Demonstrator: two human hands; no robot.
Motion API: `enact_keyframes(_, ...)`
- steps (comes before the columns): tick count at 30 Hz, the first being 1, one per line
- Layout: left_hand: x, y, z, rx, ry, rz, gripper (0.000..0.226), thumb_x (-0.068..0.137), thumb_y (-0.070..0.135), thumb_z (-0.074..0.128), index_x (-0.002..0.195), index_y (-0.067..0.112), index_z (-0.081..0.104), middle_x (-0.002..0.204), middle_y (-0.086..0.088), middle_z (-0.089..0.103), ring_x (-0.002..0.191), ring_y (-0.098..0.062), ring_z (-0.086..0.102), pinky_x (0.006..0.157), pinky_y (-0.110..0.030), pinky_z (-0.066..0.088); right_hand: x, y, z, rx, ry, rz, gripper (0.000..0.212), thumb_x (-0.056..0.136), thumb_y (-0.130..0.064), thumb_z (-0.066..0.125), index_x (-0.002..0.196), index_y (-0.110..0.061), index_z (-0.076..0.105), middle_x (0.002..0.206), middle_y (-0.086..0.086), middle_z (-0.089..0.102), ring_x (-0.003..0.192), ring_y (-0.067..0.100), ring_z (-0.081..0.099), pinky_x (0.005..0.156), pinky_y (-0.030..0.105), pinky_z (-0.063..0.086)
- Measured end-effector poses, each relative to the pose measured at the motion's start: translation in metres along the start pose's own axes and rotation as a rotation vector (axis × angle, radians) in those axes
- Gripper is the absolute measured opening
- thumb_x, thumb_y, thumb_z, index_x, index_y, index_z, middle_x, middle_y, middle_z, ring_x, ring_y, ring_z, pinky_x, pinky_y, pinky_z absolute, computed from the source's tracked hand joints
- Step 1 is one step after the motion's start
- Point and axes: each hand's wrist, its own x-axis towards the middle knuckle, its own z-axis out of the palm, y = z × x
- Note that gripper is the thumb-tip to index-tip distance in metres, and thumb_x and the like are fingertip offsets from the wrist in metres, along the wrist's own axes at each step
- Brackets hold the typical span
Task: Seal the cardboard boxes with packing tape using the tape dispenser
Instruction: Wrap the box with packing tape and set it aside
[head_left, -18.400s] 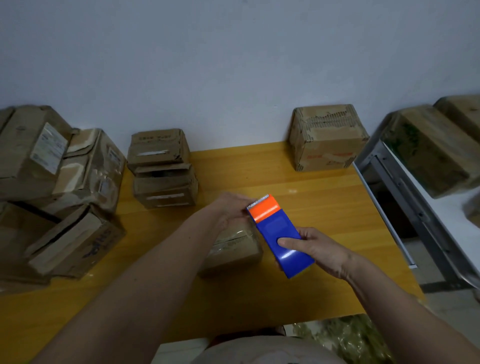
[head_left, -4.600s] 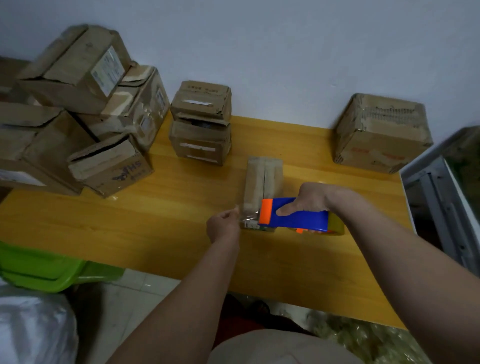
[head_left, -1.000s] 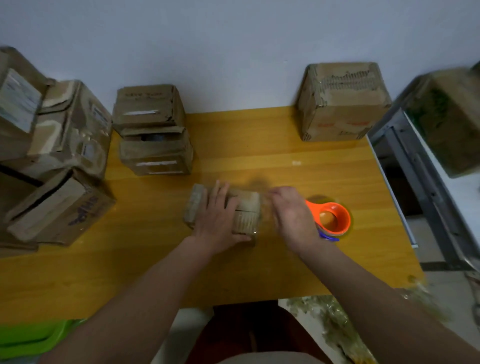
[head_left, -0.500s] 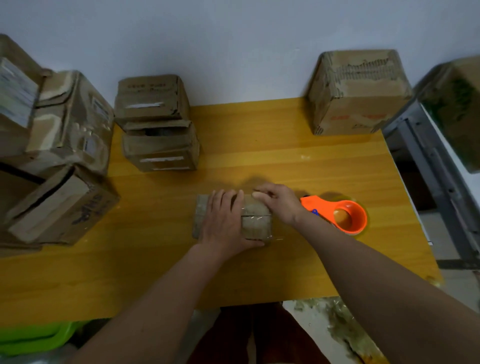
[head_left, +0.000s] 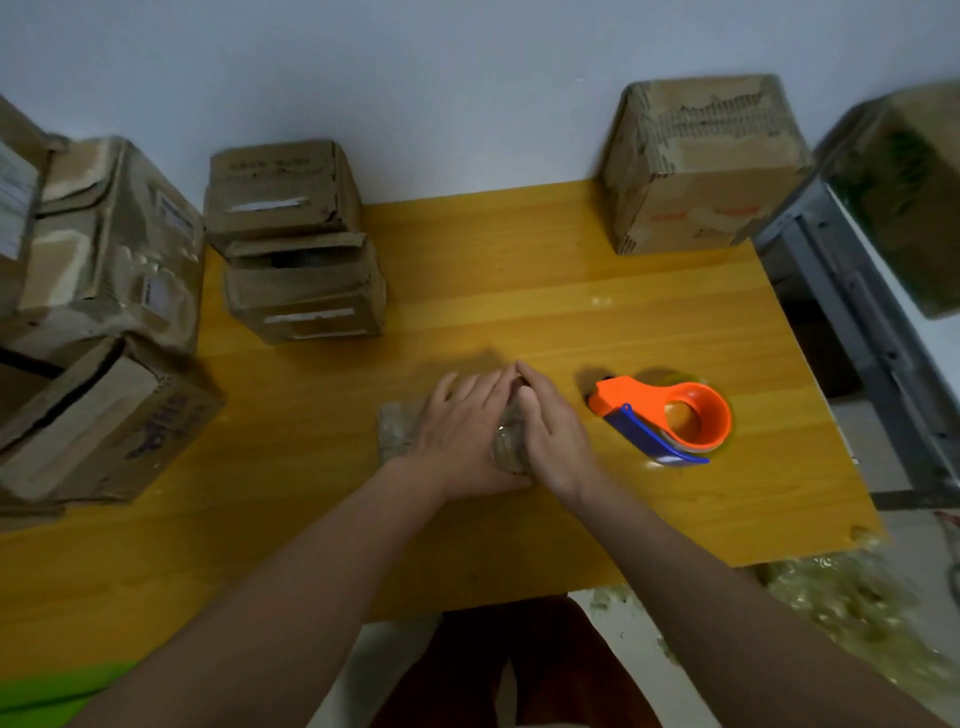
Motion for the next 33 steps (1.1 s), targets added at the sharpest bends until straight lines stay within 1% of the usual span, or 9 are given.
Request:
enact_keyframes(6, -0.002, 0.004, 0.007, -0.122, 0.132, -0.015, 0.108, 0.06, 0.073, 0.055, 0.147, 0.014, 0.028, 0.143, 0.002, 0.041, 0.128, -0.018, 0.039, 0.104, -0.034, 0.026, 0.016, 0.009, 0.014, 0.067, -0.049, 0.154, 0.045, 0.103, -0.015, 0.034, 0.146, -0.002, 0.029, 0.151, 0.01, 0.033, 0.139, 0.017, 0.029, 0.108, 0.014, 0.016)
enact_keyframes(9, -0.002, -0.005, 0.006, -0.076, 0.111, 0.031, 0.112, 0.059, 0.074, 0.059, 0.147, 0.013, 0.025, 0.14, 0.001, 0.04, 0.126, -0.02, 0.039, 0.105, -0.034, 0.027, 0.021, 0.01, 0.015, 0.254, -0.028, 0.214, 0.03, 0.103, -0.013, 0.036, 0.127, -0.004, 0.05, 0.124, 0.008, 0.055, 0.117, 0.015, 0.047, 0.1, 0.019, 0.031)
enact_keyframes(12, -0.003, -0.015, 0.005, 0.003, 0.094, 0.067, 0.114, 0.061, 0.078, 0.057, 0.147, 0.012, 0.024, 0.138, -0.001, 0.04, 0.121, -0.021, 0.041, 0.102, -0.034, 0.029, 0.027, 0.016, 0.016, 0.418, -0.064, 0.299, 0.021, 0.103, -0.023, 0.039, 0.091, -0.019, 0.055, 0.087, -0.003, 0.055, 0.087, 0.011, 0.05, 0.086, 0.032, 0.04)
enact_keyframes(17, -0.006, -0.008, 0.008, 0.005, 0.164, -0.011, 0.106, 0.059, 0.077, 0.059, 0.14, 0.012, 0.038, 0.131, -0.002, 0.05, 0.116, -0.023, 0.048, 0.094, -0.035, 0.031, 0.039, 0.028, 0.016, 0.59, -0.224, 0.682, 0.065, 0.092, -0.064, 0.035, 0.114, -0.011, 0.065, 0.118, 0.011, 0.066, 0.112, 0.025, 0.061, 0.104, 0.041, 0.043)
enact_keyframes(20, -0.006, -0.009, 0.01, -0.042, 0.181, -0.104, 0.108, 0.058, 0.078, 0.058, 0.143, 0.016, 0.033, 0.136, -0.001, 0.047, 0.119, -0.023, 0.043, 0.095, -0.036, 0.027, 0.044, 0.032, 0.006, 0.445, -0.292, 0.677, 0.064, 0.097, -0.057, 0.028, 0.128, -0.01, 0.058, 0.133, 0.011, 0.056, 0.126, 0.024, 0.051, 0.112, 0.039, 0.033)
enact_keyframes(23, -0.005, -0.008, 0.01, -0.104, 0.211, -0.392, 0.118, 0.057, 0.077, 0.062, 0.149, 0.018, 0.018, 0.14, -0.002, 0.04, 0.123, -0.023, 0.037, 0.097, -0.038, 0.024, 0.031, 0.034, 0.001, 0.254, -0.011, 0.341, 0.04, 0.104, -0.027, 0.033, 0.128, -0.005, 0.057, 0.131, 0.005, 0.056, 0.126, 0.019, 0.048, 0.106, 0.021, 0.032)
enact_keyframes(26, -0.002, -0.006, 0.013, -0.107, 0.232, -0.444, 0.118, 0.06, 0.073, 0.06, 0.152, 0.022, 0.006, 0.136, -0.001, 0.041, 0.118, -0.022, 0.037, 0.093, -0.037, 0.027, 0.012, 0.02, 0.021, 0.304, 0.133, 0.17, 0.026, 0.099, -0.013, 0.046, 0.116, -0.005, 0.063, 0.106, -0.002, 0.063, 0.103, 0.008, 0.058, 0.087, 0.012, 0.041)
enact_keyframes(30, 0.001, -0.008, 0.014, -0.161, 0.242, -0.437, 0.097, 0.069, 0.064, 0.058, 0.148, 0.025, 0.017, 0.138, 0.0, 0.039, 0.122, -0.022, 0.037, 0.095, -0.038, 0.025, 0.018, 0.004, 0.055, 0.418, 0.316, 0.302, 0.017, 0.096, -0.014, 0.052, 0.091, -0.012, 0.067, 0.08, -0.009, 0.065, 0.076, 0.0, 0.056, 0.072, 0.012, 0.044)
enact_keyframes(33, 0.005, -0.027, 0.003, -0.31, 0.057, -0.373, 0.115, 0.052, 0.059, 0.076, 0.146, 0.026, 0.018, 0.138, 0.001, 0.037, 0.128, -0.022, 0.036, 0.102, -0.038, 0.027, 0.032, 0.002, 0.06, 0.691, 0.476, 0.495, 0.034, 0.096, -0.017, 0.054, 0.063, -0.019, 0.064, 0.065, -0.009, 0.065, 0.061, -0.003, 0.057, 0.065, 0.02, 0.048)
